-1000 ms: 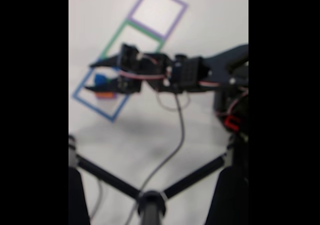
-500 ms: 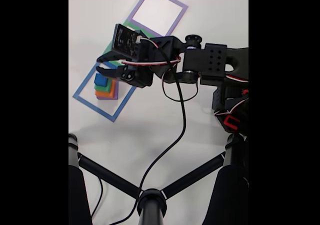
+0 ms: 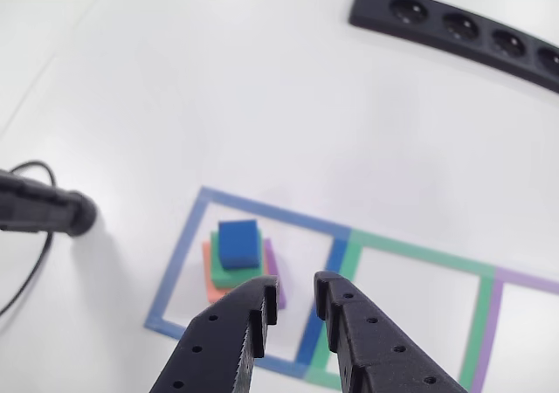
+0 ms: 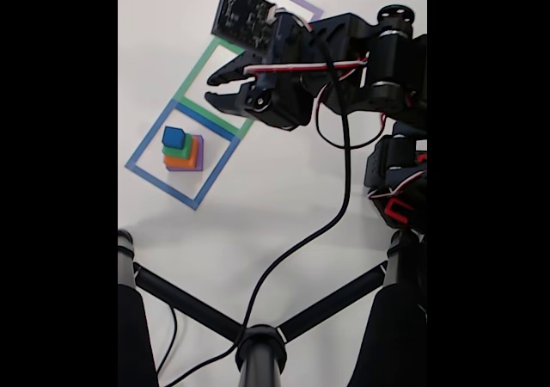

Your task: Tower of hanoi

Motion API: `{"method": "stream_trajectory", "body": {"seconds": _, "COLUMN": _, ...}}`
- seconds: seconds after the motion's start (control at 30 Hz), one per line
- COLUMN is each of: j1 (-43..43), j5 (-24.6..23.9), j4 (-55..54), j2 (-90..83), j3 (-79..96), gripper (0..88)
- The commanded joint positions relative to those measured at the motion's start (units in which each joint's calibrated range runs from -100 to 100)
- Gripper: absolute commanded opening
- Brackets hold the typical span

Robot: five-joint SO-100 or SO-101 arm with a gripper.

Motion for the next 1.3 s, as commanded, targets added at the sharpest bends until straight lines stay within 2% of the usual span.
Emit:
{"method": "stream_trajectory", "body": {"seconds": 0.0, "j1": 3.41, "j5": 1.81, "j4": 2.46, "j2": -3.23, "j3": -2.63, "gripper": 0.0}}
{"method": "stream_trajectory", "body": {"seconds": 0.1, "j1": 5.62, "j5": 1.26, "j4": 3.43, "j2": -4.11, "j3": -1.99, "gripper": 0.0}}
{"method": "stream_trajectory", "body": {"seconds": 0.33, "j1": 10.2, "j5": -4.25, "j4": 3.67, "j2": -9.0, "j3": 3.19, "gripper": 0.0}}
{"method": "stream_trajectory", "body": {"seconds": 0.43, "j1": 11.95, "j5": -8.11, "j4": 3.35, "j2": -10.36, "j3": 4.74, "gripper": 0.0}}
{"method": "stream_trajectory", "body": {"seconds": 0.5, "j1": 13.02, "j5": -13.26, "j4": 3.02, "j2": -11.08, "j3": 5.73, "gripper": 0.0}}
{"method": "stream_trajectory", "body": {"seconds": 0.57, "j1": 14.39, "j5": -15.65, "j4": 2.54, "j2": -12.53, "j3": 7.01, "gripper": 0.0}}
{"method": "stream_trajectory", "body": {"seconds": 0.8, "j1": 17.29, "j5": -33.66, "j4": -4.99, "j2": -20.54, "j3": 18.91, "gripper": 0.0}}
{"method": "stream_trajectory", "body": {"seconds": 0.9, "j1": 18.28, "j5": -43.59, "j4": -8.47, "j2": -22.86, "j3": 23.54, "gripper": 0.0}}
{"method": "stream_trajectory", "body": {"seconds": 1.03, "j1": 18.74, "j5": -53.33, "j4": -15.43, "j2": -31.68, "j3": 35.72, "gripper": 0.0}}
{"method": "stream_trajectory", "body": {"seconds": 1.17, "j1": 18.97, "j5": -62.34, "j4": -15.27, "j2": -36.4, "j3": 40.36, "gripper": 0.0}}
{"method": "stream_trajectory", "body": {"seconds": 1.27, "j1": 19.12, "j5": -72.82, "j4": -15.67, "j2": -38.25, "j3": 43.35, "gripper": 0.0}}
